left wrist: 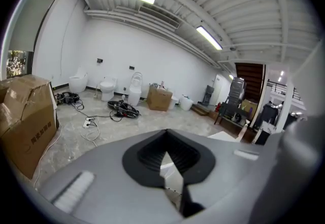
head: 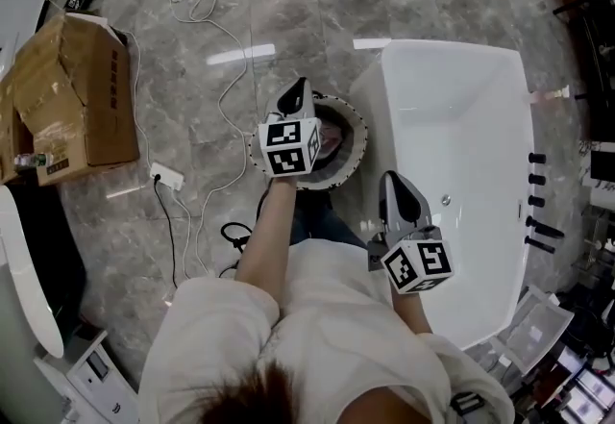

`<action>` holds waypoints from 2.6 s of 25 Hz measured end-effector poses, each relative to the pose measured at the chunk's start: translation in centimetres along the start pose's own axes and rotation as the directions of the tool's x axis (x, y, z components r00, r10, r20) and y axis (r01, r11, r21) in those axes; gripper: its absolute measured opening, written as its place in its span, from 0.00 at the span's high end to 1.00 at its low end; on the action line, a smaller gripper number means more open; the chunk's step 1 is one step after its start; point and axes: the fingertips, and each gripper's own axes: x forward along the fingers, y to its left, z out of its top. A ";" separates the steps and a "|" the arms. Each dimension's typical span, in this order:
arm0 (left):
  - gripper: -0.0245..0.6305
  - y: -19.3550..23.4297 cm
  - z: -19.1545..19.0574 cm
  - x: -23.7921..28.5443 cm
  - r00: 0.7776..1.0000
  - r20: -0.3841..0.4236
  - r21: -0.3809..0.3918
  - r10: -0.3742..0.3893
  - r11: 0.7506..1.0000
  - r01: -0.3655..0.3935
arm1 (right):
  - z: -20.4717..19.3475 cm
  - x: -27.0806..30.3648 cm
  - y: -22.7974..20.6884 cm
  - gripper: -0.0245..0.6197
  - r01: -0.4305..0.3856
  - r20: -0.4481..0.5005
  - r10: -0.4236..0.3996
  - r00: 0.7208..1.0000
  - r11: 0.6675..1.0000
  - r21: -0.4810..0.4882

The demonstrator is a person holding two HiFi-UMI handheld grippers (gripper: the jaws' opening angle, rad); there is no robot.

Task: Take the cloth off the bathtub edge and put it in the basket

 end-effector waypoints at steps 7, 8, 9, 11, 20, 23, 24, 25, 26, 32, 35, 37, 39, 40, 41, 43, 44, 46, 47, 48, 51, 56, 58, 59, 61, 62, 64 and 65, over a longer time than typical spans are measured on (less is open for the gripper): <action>0.89 -2.0 5.1 -4.0 0.992 0.110 0.038 -0.061 0.998 0.057 | 1.9 -0.3 0.6 0.96 -0.018 0.022 0.018 1.000 0.999 -0.028; 0.89 -2.2 5.7 -4.7 0.989 0.126 0.042 -0.072 0.997 0.067 | 2.3 -0.3 0.8 0.96 -0.020 0.026 0.021 0.999 0.999 -0.033; 0.89 -2.4 6.3 -5.3 0.986 0.142 0.046 -0.081 0.996 0.075 | 2.7 -0.3 0.9 0.96 -0.022 0.032 0.023 0.999 0.999 -0.037; 0.89 -2.9 7.6 -6.5 0.980 0.177 0.053 -0.097 0.995 0.089 | 3.3 -0.2 0.8 0.96 -0.025 0.045 0.027 0.999 0.999 -0.045; 0.89 -3.4 13.7 -13.5 0.935 0.325 0.089 -0.144 0.989 0.121 | 4.7 -0.6 1.5 0.96 -0.033 0.064 0.037 0.997 0.998 -0.061; 0.89 -3.1 15.2 -15.7 0.924 0.354 0.101 -0.148 0.988 0.119 | 4.9 -0.6 2.1 0.96 -0.038 0.061 0.042 0.997 0.997 -0.066; 0.89 -3.1 15.5 -16.3 0.921 0.359 0.103 -0.149 0.987 0.120 | 5.0 -0.5 2.3 0.96 -0.042 0.063 0.047 0.997 0.997 -0.067; 0.89 -3.1 15.8 -16.7 0.919 0.364 0.106 -0.152 0.987 0.122 | 5.2 -0.4 2.5 0.96 -0.047 0.067 0.052 0.996 0.997 -0.068; 0.89 -3.1 16.0 -17.1 0.916 0.369 0.109 -0.156 0.986 0.124 | 5.4 -0.3 2.6 0.96 -0.051 0.071 0.056 0.996 0.996 -0.070; 0.89 -3.6 16.6 -19.3 0.906 0.386 0.110 -0.172 0.984 0.141 | 5.9 -0.3 3.7 0.96 -0.078 0.071 0.083 0.994 0.994 -0.071; 0.89 -3.4 17.4 -20.7 0.900 0.398 0.118 -0.176 0.983 0.140 | 5.8 -0.4 4.3 0.96 -0.094 0.063 0.099 0.993 0.993 -0.068; 0.89 -3.3 17.8 -21.6 0.896 0.405 0.133 -0.180 0.982 0.137 | 5.8 -0.6 4.5 0.96 -0.099 0.061 0.103 0.993 0.993 -0.071; 0.89 -3.2 18.0 -22.3 0.895 0.406 0.146 -0.185 0.980 0.137 | 5.9 -0.9 4.6 0.96 -0.099 0.064 0.104 0.993 0.992 -0.077; 0.89 -3.1 18.0 -22.7 0.895 0.405 0.151 -0.189 0.979 0.139 | 6.0 -1.2 4.6 0.96 -0.098 0.067 0.104 0.992 0.992 -0.081; 0.89 -3.1 17.9 -23.1 0.896 0.401 0.156 -0.193 0.978 0.141 | 6.0 -1.4 4.7 0.96 -0.097 0.068 0.103 0.992 0.992 -0.085; 0.89 -2.8 17.4 -23.7 0.900 0.390 0.161 -0.195 0.977 0.142 | 6.0 -1.7 4.8 0.96 -0.096 0.068 0.102 0.992 0.991 -0.094; 0.89 -2.6 17.2 -24.0 0.902 0.387 0.161 -0.194 0.977 0.141 | 5.9 -1.8 4.9 0.96 -0.095 0.069 0.102 0.992 0.991 -0.097; 0.89 -2.4 16.9 -24.7 0.903 0.384 0.165 -0.193 0.976 0.139 | 5.9 -2.1 5.0 0.96 -0.094 0.072 0.101 0.992 0.991 -0.097; 0.89 -2.4 16.8 -25.1 0.902 0.384 0.175 -0.198 0.975 0.139 | 5.8 -2.2 5.0 0.96 -0.092 0.074 0.100 0.992 0.991 -0.096; 0.89 -2.5 16.6 -25.3 0.901 0.383 0.188 -0.204 0.972 0.140 | 5.8 -2.3 5.0 0.96 -0.090 0.076 0.098 0.992 0.991 -0.095; 0.89 -2.3 16.1 -25.6 0.903 0.371 0.201 -0.215 0.968 0.148 | 5.8 -2.4 5.1 0.96 -0.081 0.086 0.089 0.992 0.992 -0.099; 0.89 -1.9 15.2 -25.7 0.915 0.349 0.183 -0.200 0.973 0.143 | 5.9 -2.5 5.0 0.96 -0.066 0.095 0.076 0.993 0.992 -0.105; 0.89 -1.9 15.1 -25.7 0.914 0.354 0.174 -0.198 0.974 0.143 | 5.8 -2.6 4.9 0.96 -0.061 0.097 0.071 0.993 0.993 -0.104; 0.89 -1.8 15.0 -25.7 0.914 0.356 0.168 -0.196 0.975 0.143 | 5.7 -2.6 4.8 0.96 -0.059 0.096 0.069 0.993 0.993 -0.104; 0.89 -1.7 14.9 -25.7 0.916 0.355 0.155 -0.186 0.978 0.138 | 5.7 -2.5 4.9 0.96 -0.057 0.095 0.067 0.993 0.993 -0.106; 0.89 -1.5 14.9 -25.7 0.918 0.355 0.149 -0.178 0.980 0.133 | 5.7 -2.5 4.9 0.96 -0.057 0.095 0.068 0.993 0.993 -0.108; 0.89 -1.2 15.0 -25.6 0.921 0.354 0.138 -0.164 0.983 0.122 | 5.8 -2.4 5.0 0.96 -0.057 0.094 0.068 0.993 0.992 -0.111; 0.89 -1.2 15.0 -25.6 0.921 0.355 0.136 -0.160 0.984 0.118 | 5.8 -2.3 5.0 0.96 -0.057 0.094 0.067 0.993 0.992 -0.111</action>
